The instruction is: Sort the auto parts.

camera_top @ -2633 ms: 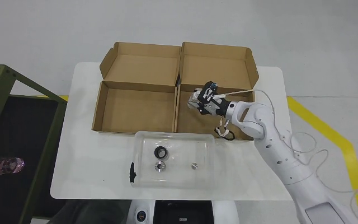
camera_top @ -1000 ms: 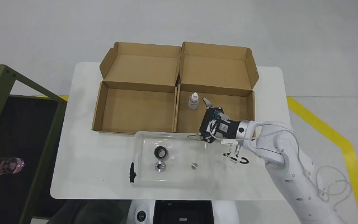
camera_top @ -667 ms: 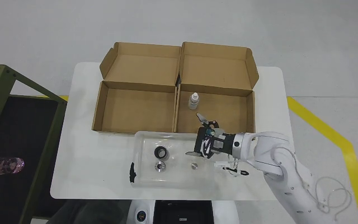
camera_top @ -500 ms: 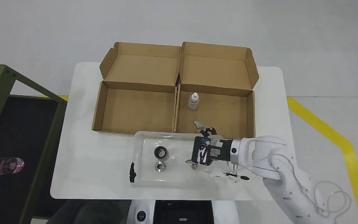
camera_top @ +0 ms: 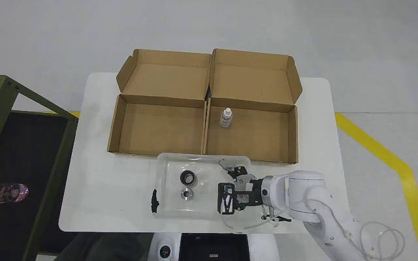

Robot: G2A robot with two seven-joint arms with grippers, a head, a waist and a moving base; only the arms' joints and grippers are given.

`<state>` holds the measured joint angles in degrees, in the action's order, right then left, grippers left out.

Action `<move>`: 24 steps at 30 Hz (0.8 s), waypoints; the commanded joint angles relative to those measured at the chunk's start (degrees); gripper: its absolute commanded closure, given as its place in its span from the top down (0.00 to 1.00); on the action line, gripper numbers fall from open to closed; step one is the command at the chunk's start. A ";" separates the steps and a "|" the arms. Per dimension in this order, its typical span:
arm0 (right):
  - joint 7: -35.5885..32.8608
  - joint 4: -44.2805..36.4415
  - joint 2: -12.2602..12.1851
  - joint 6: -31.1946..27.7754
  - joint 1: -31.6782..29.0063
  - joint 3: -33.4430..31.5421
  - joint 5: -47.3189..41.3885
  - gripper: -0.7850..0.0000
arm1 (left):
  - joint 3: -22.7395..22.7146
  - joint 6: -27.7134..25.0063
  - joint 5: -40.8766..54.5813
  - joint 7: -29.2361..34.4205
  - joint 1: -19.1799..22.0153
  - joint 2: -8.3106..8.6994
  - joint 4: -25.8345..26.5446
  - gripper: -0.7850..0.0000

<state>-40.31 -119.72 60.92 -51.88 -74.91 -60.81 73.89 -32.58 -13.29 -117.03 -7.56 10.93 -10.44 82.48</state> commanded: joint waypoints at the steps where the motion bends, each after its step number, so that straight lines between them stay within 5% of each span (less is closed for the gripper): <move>1: -0.75 0.32 -0.01 0.32 0.14 0.71 0.47 1.00 | 0.00 0.00 0.00 0.00 0.00 0.00 0.00 1.00; 24: -12.49 4.27 0.30 3.24 5.00 8.23 0.19 1.00 | 0.00 0.00 0.00 0.00 0.00 0.00 0.00 1.00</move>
<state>-52.41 -115.47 61.22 -48.70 -69.97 -52.78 74.08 -32.58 -13.29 -117.03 -7.56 10.93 -10.44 82.48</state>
